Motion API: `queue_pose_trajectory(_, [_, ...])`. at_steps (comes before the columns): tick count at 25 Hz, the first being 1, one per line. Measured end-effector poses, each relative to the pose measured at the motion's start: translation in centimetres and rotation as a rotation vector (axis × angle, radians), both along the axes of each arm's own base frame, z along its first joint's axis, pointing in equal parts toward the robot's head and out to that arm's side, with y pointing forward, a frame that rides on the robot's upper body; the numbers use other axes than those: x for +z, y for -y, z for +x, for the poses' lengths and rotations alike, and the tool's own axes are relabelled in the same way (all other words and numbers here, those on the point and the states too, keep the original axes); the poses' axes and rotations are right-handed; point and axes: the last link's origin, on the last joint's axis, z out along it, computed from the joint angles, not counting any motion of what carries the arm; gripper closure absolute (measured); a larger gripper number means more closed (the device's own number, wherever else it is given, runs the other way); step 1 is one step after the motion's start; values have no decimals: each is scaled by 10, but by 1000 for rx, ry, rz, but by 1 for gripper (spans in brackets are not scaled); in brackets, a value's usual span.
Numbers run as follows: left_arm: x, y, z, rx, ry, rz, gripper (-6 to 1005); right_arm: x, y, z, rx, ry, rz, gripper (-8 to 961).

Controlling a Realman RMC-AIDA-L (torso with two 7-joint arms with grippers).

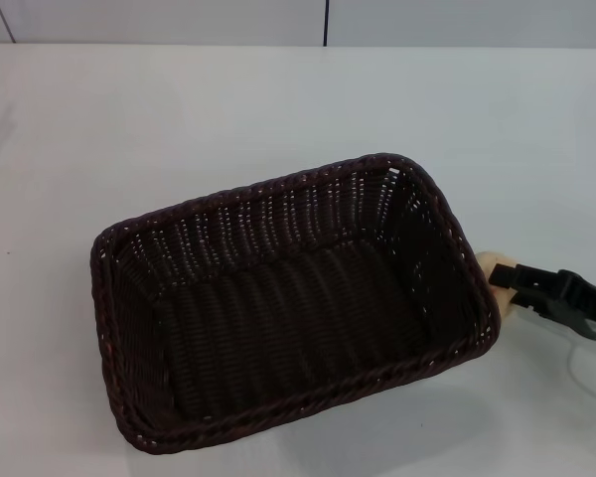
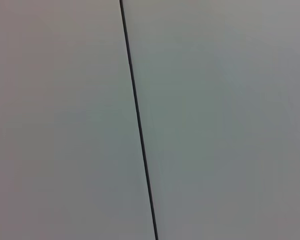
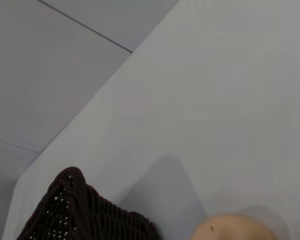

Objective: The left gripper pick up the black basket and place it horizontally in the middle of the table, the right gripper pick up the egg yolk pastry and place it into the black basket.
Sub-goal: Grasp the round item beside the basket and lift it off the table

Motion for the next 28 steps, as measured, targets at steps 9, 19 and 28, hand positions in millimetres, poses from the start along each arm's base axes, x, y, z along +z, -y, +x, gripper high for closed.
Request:
queue_pose_trajectory(9, [1, 0, -1, 4, 0, 3, 226, -2, -3, -1, 10, 4, -8, 507])
queue_pose_trajectory(19, [1, 2, -1, 6, 3, 6, 226, 4, -3, -6, 44, 19, 12, 763])
queue_pose_trajectory(28, [4, 4, 1, 1, 12, 12, 226, 25, 8, 3, 21, 75, 83, 874])
